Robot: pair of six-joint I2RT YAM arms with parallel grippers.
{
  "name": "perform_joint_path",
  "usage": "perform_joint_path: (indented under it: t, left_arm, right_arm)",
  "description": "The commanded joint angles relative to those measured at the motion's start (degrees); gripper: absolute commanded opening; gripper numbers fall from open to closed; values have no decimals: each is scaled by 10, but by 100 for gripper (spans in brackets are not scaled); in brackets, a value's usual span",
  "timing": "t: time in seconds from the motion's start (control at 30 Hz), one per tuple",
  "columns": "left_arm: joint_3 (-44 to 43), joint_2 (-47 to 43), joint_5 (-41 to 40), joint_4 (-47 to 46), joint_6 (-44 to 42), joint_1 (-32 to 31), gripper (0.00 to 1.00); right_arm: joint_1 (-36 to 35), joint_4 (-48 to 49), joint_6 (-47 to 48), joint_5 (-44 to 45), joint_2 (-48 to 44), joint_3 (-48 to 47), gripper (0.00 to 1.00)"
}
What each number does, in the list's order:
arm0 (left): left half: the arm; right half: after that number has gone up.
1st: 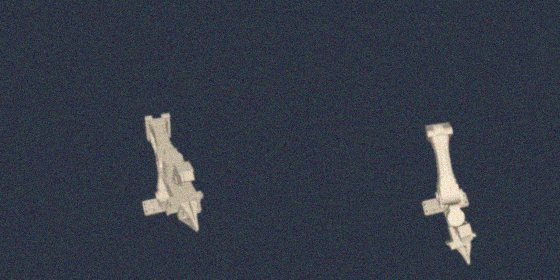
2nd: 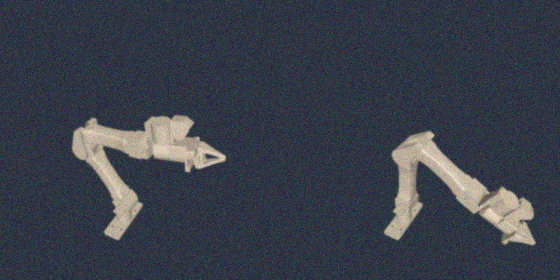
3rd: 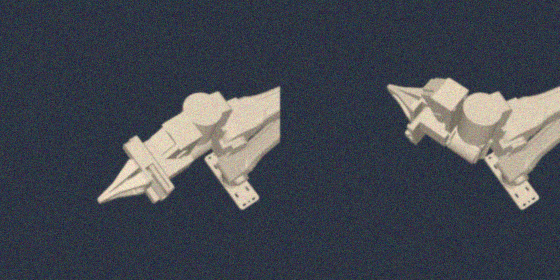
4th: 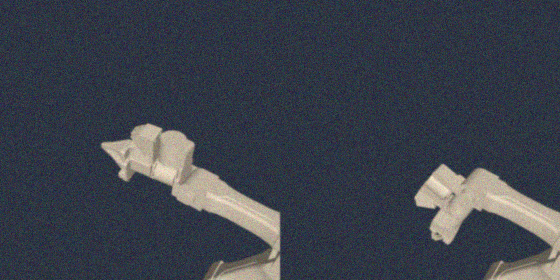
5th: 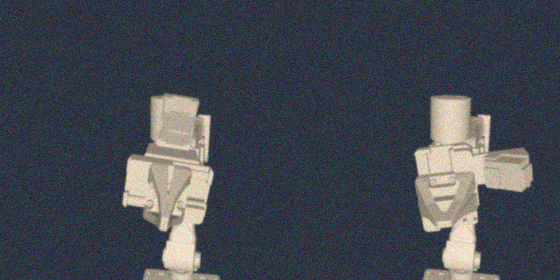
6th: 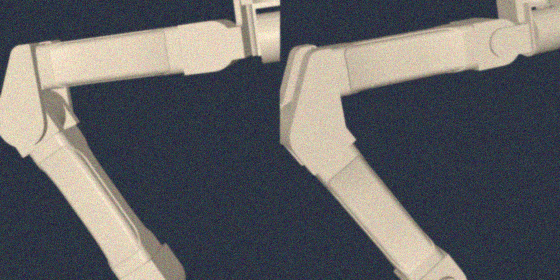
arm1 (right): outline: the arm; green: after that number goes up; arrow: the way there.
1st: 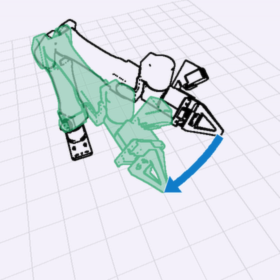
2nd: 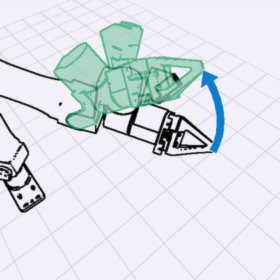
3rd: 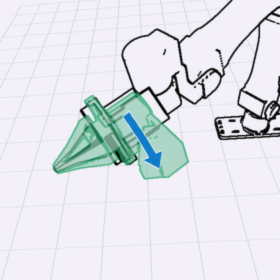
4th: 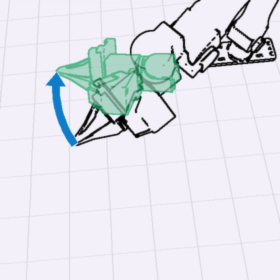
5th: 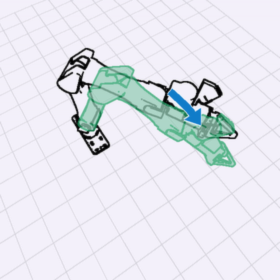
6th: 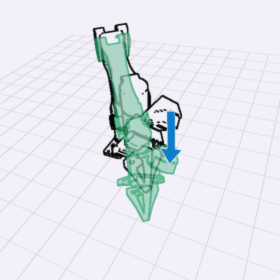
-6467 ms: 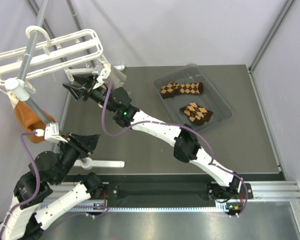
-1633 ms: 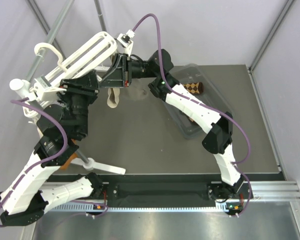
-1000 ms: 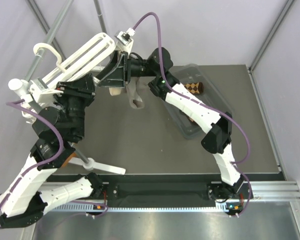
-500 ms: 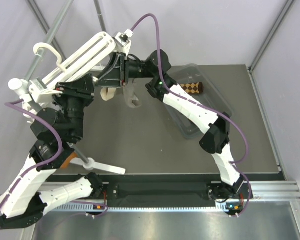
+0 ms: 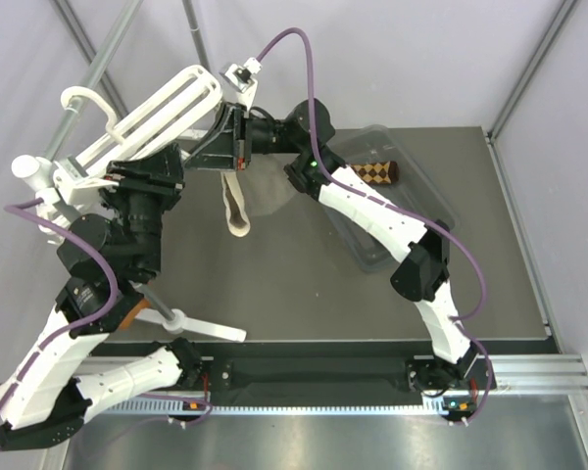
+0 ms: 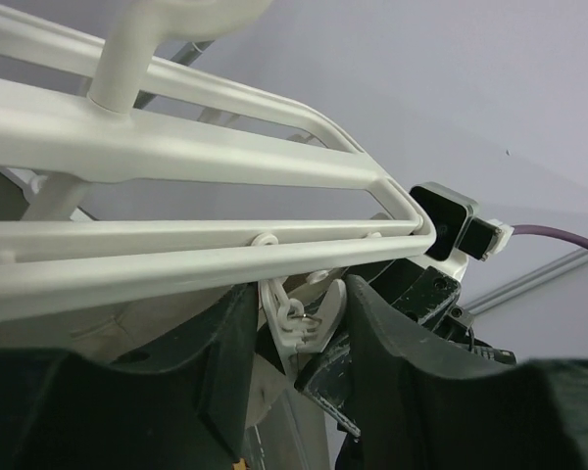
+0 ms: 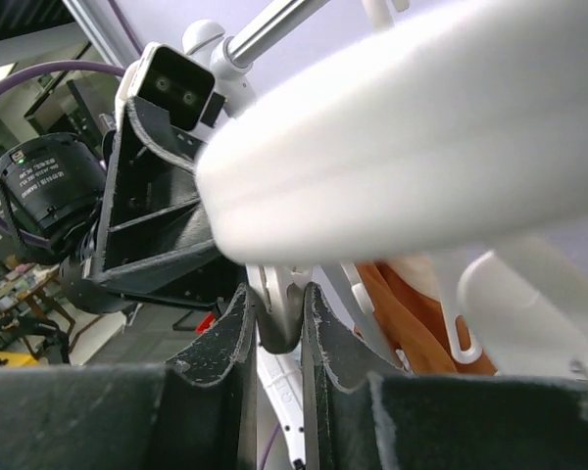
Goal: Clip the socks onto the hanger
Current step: Open the clamp at the hanger.
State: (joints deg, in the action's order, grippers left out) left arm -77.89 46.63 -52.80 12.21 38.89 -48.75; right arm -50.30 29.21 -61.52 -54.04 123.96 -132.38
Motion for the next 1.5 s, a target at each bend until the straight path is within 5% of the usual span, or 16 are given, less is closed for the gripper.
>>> perform_joint_path:
  t: [0.0, 0.33, 0.53, 0.6, 0.63, 0.67, 0.77, 0.87, 1.27, 1.47]
  left_arm:
    - [-16, -2, 2, 16, 16, -3, 48]
    - [-41, 12, -4, 47, 24, -4, 48]
    - [-46, 19, -6, 53, 15, -3, 26]
    - [-50, 21, -8, 55, 12, -3, 7]
    - [-52, 22, -9, 57, 11, -3, 0]
    - [-53, 25, -10, 59, 10, -4, 0]
    - [-63, 30, -12, 73, 9, -3, 0]
    - [-68, 31, -14, 77, 8, -3, 0]
    - [-63, 27, -22, 84, 1, -3, 0]
    - [-46, 20, -28, 77, -6, -3, 0]
  right_arm:
    - [-6, 22, 10, 29, -5, -2, 0]
    - [-6, -21, 46, 29, -7, -2, 0]
    - [-6, -37, 67, 32, -20, 10, 0]
    - [-6, -39, 72, 31, -23, 12, 0]
    - [-6, -41, 74, 32, -26, 15, 4]
    - [-6, -41, 75, 32, -28, 22, 24]
    - [-3, -42, 83, 35, -43, 47, 56]
    - [3, -43, 94, 38, -69, 85, 69]
    - [10, -94, 183, 33, -175, 214, 79]
    - [14, -207, 276, 46, -224, 245, 80]
